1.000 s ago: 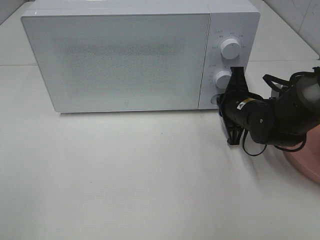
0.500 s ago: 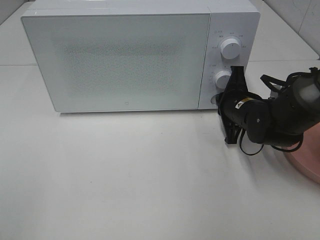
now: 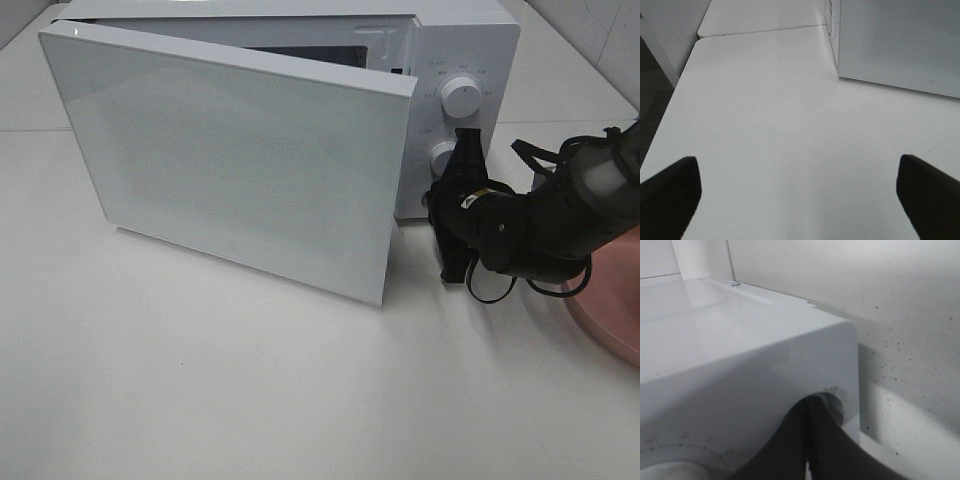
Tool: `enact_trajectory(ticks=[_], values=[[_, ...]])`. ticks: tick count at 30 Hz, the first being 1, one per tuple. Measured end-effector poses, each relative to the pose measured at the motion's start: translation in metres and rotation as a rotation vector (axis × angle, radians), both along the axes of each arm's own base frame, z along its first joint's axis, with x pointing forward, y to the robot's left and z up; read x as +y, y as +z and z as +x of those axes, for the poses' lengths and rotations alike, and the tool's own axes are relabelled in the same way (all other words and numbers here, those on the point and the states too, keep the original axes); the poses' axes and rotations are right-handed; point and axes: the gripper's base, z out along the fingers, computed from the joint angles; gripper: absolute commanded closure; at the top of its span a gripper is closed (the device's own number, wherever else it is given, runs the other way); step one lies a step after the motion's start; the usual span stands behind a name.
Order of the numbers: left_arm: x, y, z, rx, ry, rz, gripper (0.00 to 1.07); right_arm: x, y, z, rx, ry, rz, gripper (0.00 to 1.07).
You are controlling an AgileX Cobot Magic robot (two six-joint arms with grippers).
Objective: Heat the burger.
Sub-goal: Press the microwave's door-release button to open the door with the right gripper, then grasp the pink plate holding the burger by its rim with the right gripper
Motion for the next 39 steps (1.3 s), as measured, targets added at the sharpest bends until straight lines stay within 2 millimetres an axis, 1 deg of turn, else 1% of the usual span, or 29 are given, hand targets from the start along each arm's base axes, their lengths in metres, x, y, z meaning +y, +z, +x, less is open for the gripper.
enact_trajectory(ticks=[16, 21, 22, 23, 25, 27, 30, 34, 37, 39], values=[[0.000, 0.000, 0.000, 0.000, 0.000, 0.000, 0.07, 0.001, -0.001, 0.000, 0.011, 0.004, -0.002, 1.07], [0.000, 0.000, 0.000, 0.000, 0.000, 0.000, 0.07, 0.002, 0.000, -0.007, -0.013, 0.013, -0.001, 1.07], [0.000, 0.000, 0.000, 0.000, 0.000, 0.000, 0.07, 0.004, 0.001, -0.012, -0.019, 0.018, 0.001, 1.07], [0.000, 0.000, 0.000, 0.000, 0.000, 0.000, 0.07, 0.004, 0.001, -0.012, -0.019, 0.018, 0.001, 1.07], [0.000, 0.000, 0.000, 0.000, 0.000, 0.000, 0.07, 0.004, 0.003, -0.018, -0.029, 0.027, 0.002, 1.07], [0.000, 0.000, 0.000, 0.000, 0.000, 0.000, 0.07, 0.004, 0.003, -0.020, -0.030, 0.031, 0.007, 1.07], [0.000, 0.000, 0.000, 0.000, 0.000, 0.000, 0.07, 0.010, 0.007, -0.025, -0.052, 0.091, 0.025, 1.07], [0.000, 0.000, 0.000, 0.000, 0.000, 0.000, 0.07, 0.012, 0.008, -0.029, -0.037, 0.123, 0.027, 1.07], [0.000, 0.000, 0.000, 0.000, 0.000, 0.000, 0.07, 0.010, 0.012, -0.035, -0.018, 0.134, 0.026, 1.07], [0.000, 0.000, 0.000, 0.000, 0.000, 0.000, 0.07, 0.007, 0.021, -0.042, -0.020, 0.139, 0.026, 1.07]])
